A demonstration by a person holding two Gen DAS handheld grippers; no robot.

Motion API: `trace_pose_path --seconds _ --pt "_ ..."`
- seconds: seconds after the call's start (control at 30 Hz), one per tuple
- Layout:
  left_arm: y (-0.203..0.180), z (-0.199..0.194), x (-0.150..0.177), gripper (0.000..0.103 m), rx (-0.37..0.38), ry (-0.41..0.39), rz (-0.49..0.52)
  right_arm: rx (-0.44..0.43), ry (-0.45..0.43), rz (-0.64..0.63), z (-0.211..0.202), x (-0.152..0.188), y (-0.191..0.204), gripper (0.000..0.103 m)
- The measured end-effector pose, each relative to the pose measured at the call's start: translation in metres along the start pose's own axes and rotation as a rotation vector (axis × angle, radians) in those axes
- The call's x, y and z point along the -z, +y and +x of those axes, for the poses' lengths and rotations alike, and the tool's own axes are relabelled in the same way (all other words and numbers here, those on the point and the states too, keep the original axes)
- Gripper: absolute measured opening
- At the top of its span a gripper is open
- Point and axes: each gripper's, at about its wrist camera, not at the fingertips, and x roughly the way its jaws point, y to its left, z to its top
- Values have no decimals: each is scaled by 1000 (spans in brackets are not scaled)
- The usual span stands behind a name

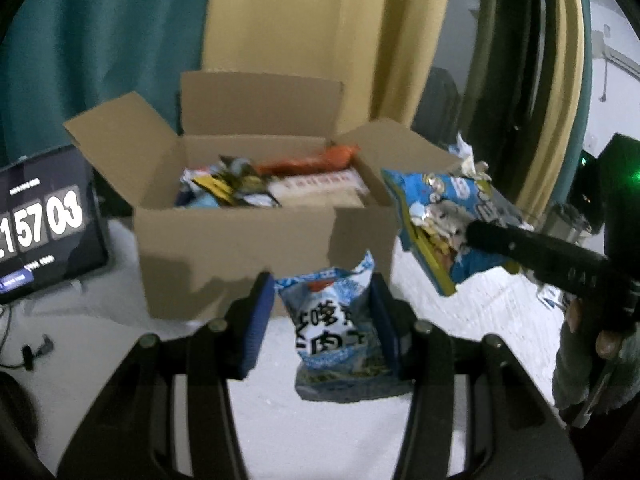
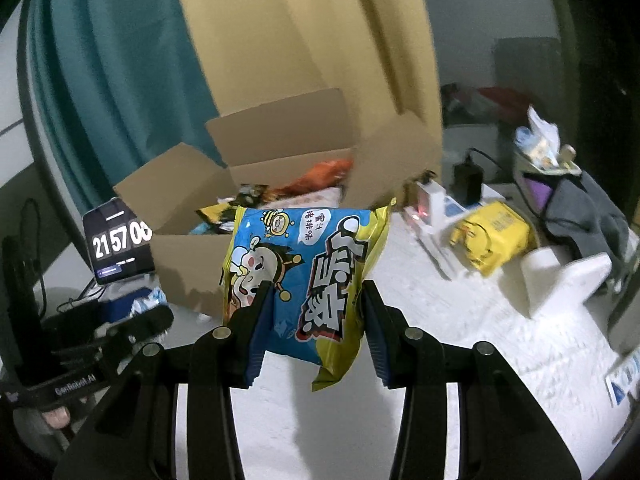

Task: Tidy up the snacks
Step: 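Carry the blue cartoon bag over the box with the right gripper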

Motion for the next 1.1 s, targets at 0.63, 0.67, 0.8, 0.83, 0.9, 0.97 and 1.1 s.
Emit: trace_pose_path --seconds 0.63,0.67,0.8,0.83,0.9,0.97,1.1 --pt "77 14 -71 49 -72 -133 -21 -31 -10 -70 62 -48 47 45" --pt "80 17 -75 49 -76 -138 -20 -32 -11 -72 66 -51 49 45" --pt "91 38 -91 49 -98 -136 -8 -37 -18 -84 81 -62 54 45" --pt "93 45 -95 49 -101 -123 -2 -39 -23 -86 85 -67 56 45" --pt "98 56 -99 50 -108 -119 -4 -42 -29 -89 91 -73 56 45" --pt "103 70 -104 50 -116 -105 -9 -42 -34 -92 101 -81 56 45" --pt "113 95 -108 52 -129 -75 -26 -47 -28 -92 120 -95 55 45"
